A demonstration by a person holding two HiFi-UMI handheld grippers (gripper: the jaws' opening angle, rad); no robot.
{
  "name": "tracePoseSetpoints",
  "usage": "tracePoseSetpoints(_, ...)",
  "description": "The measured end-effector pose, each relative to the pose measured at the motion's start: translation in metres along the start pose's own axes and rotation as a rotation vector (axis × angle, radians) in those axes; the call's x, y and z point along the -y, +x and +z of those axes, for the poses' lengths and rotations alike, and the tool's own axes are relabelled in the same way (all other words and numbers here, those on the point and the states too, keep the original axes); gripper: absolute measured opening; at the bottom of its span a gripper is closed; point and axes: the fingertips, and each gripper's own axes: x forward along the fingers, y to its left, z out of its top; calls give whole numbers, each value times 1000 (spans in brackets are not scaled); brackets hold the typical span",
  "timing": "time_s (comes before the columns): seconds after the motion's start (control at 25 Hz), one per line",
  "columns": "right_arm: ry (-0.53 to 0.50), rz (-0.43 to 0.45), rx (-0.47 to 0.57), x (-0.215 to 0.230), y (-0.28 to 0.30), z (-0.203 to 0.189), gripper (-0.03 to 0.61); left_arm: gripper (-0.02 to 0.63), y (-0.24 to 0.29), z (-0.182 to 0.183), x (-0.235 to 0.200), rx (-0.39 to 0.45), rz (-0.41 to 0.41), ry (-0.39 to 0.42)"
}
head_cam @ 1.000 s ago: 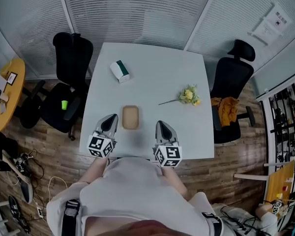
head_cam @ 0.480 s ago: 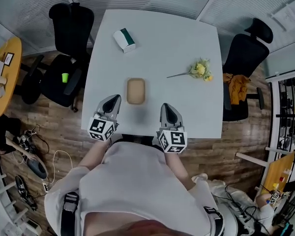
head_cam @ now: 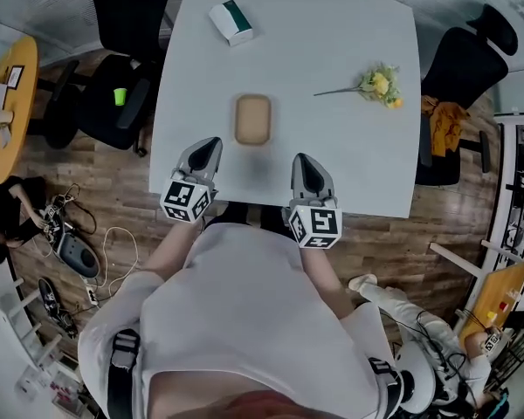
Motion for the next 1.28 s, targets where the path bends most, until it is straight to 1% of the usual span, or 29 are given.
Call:
tracePoseSetpoints(0.28, 2, 2, 6, -3, -6, -2, 8, 12, 0, -8, 5, -23, 4, 11)
tracePoseSetpoints(0.32, 2, 1, 7, -3, -7, -2, 8, 35, 1, -9, 5, -29, 1, 12)
tracePoseSetpoints(0.36, 2, -1, 7, -2, -7, -2, 8, 97, 2, -11, 5, -37, 2, 10)
tracePoseSetpoints(0.4, 1, -4, 8, -2, -8, -2, 8, 145, 3, -12, 4, -44, 7, 7)
tracePoseSetpoints(0.6, 5, -14, 10, 2, -10, 0, 8, 147, 10, -15, 1, -62, 19, -6)
tracePoseSetpoints(1.0, 13, -31, 7, 15, -6, 1, 8, 147, 35, -39, -12, -144, 47, -41)
tracePoseSetpoints(1.28, 13, -40, 16, 23, -2, 8, 8, 147, 57, -60, -23, -202, 68, -32)
